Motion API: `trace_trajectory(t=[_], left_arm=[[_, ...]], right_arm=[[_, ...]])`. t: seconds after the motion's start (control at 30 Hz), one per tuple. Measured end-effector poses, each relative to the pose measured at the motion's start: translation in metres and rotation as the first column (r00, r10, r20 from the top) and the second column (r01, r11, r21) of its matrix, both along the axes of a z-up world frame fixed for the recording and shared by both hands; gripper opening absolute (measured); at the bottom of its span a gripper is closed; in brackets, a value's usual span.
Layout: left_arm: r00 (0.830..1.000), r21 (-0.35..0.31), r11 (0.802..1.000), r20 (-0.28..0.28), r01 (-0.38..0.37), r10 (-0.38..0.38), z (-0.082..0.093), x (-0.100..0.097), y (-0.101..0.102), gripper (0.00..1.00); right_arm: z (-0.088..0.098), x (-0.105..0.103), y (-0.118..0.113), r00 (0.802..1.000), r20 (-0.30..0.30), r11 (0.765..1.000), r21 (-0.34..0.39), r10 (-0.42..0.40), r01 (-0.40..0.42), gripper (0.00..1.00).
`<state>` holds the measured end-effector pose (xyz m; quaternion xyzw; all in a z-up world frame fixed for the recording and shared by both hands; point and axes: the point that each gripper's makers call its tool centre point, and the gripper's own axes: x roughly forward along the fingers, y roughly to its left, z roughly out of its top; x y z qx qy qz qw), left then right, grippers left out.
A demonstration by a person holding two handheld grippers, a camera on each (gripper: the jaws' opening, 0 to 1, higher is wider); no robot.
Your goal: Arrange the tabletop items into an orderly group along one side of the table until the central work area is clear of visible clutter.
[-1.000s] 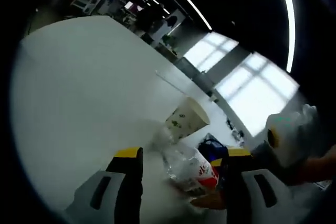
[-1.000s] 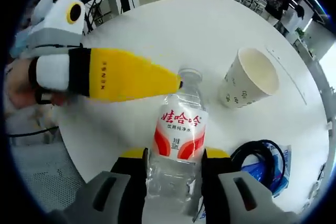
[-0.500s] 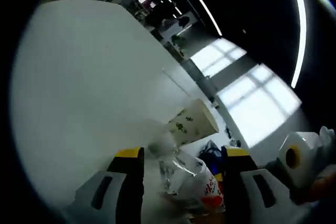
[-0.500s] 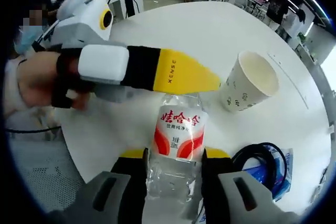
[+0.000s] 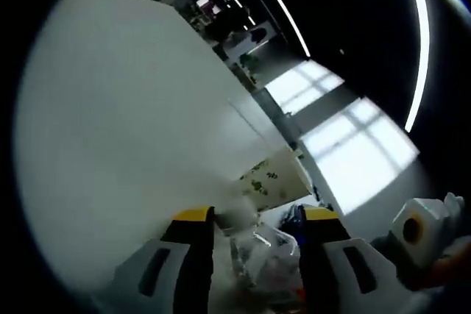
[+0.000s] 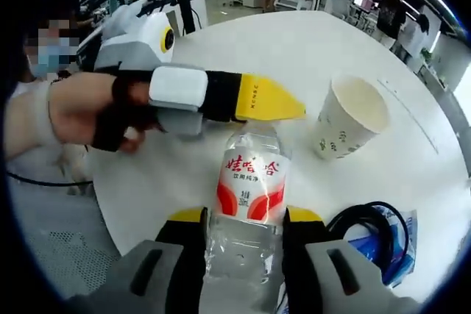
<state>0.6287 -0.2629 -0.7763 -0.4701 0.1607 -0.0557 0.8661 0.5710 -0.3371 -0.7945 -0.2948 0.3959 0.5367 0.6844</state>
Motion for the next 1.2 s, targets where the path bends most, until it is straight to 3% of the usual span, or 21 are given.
trace_trajectory(t=[0.13,0.23,0.27,0.63,1.03,1.2], left_arm=[[0.999,-0.046,0.998,0.0,-0.036,0.036,-0.005,-0.001,0.006,0.31],[0.999,-0.039,0.998,0.006,-0.051,0.051,-0.01,-0.002,0.01,0.23],[0.997,-0.101,0.992,0.006,-0.073,0.073,-0.008,-0.002,0.008,0.22],[0.995,-0.088,0.991,-0.001,-0.098,0.098,-0.013,-0.003,0.013,0.21],[0.992,-0.014,0.994,0.055,-0.11,0.111,0.007,-0.011,0.024,0.2],[0.988,0.056,0.993,0.115,-0.107,0.1,0.032,-0.017,0.026,0.2]], right_arm=[[0.0,0.0,0.001,1.0,-0.003,1.0,0.019,0.003,-0.003,0.37],[0.001,0.0,0.001,1.0,-0.001,0.999,0.038,0.01,-0.01,0.37],[0.001,0.0,0.001,1.0,-0.002,0.999,0.045,0.01,-0.01,0.37],[-0.001,0.001,0.004,1.0,0.008,0.999,0.043,0.024,-0.024,0.36],[0.005,-0.006,0.009,0.997,0.068,0.994,0.101,0.038,-0.045,0.35],[0.011,-0.004,0.016,0.992,0.122,0.987,0.146,0.043,-0.061,0.35]])
